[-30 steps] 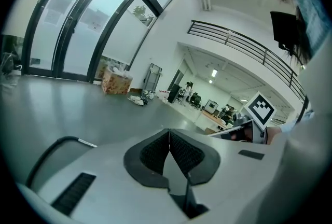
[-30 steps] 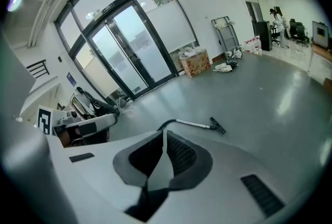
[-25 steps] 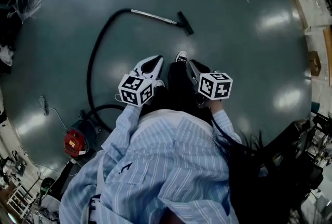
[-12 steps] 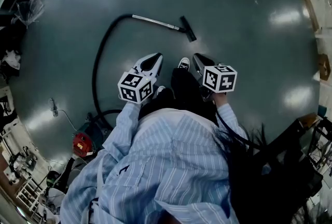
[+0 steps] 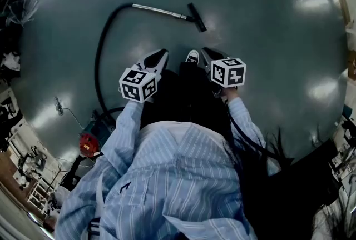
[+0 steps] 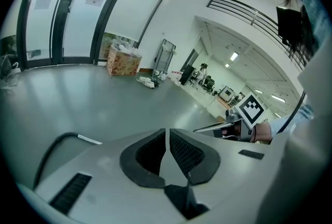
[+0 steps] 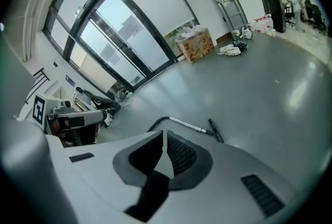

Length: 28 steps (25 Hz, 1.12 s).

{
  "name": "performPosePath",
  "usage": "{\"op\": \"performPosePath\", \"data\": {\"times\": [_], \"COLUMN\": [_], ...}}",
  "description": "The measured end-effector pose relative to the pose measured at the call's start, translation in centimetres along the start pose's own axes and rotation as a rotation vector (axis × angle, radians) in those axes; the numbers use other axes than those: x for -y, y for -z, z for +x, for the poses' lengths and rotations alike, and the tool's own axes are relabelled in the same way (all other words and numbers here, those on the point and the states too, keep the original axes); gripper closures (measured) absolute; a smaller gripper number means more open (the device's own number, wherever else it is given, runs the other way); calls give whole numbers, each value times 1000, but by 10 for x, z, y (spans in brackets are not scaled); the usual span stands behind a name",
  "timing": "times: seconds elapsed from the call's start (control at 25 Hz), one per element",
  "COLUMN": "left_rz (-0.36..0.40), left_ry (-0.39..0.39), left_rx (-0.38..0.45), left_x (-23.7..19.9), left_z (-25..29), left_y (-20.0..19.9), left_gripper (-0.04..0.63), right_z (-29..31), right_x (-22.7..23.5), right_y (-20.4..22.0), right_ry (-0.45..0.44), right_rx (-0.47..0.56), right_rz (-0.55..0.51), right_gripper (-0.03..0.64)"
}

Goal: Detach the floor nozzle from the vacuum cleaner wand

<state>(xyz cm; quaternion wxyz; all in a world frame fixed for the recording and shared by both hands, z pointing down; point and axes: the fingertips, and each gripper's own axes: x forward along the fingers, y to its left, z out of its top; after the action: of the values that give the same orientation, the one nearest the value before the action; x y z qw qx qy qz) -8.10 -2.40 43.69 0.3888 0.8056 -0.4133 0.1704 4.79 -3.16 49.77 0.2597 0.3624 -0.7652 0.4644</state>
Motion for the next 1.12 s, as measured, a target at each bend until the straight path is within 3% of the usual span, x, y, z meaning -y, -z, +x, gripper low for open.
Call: {"op": "performPosePath", "data": {"times": [0.32, 0.76, 0.92, 1.12], "left_rz": [67, 213, 312, 343], "left_ry": [-2, 114, 123, 167], "left_rx": [-115, -340, -396, -442], "left_x": [-42, -136, -180, -219], "left_z": [84, 205, 239, 278], "left_y": [17, 64, 80, 103], "left_gripper": [588, 588, 588, 585], "right_z": [55, 150, 195, 245], "right_x": [59, 140, 171, 212], "right_y": [5, 5, 15, 31], "right_ry": [46, 147, 204, 265], "right_rx": [-59, -47, -58, -112], "right_rz": [-17, 7, 50, 77], "right_gripper": [588, 588, 586, 583]}}
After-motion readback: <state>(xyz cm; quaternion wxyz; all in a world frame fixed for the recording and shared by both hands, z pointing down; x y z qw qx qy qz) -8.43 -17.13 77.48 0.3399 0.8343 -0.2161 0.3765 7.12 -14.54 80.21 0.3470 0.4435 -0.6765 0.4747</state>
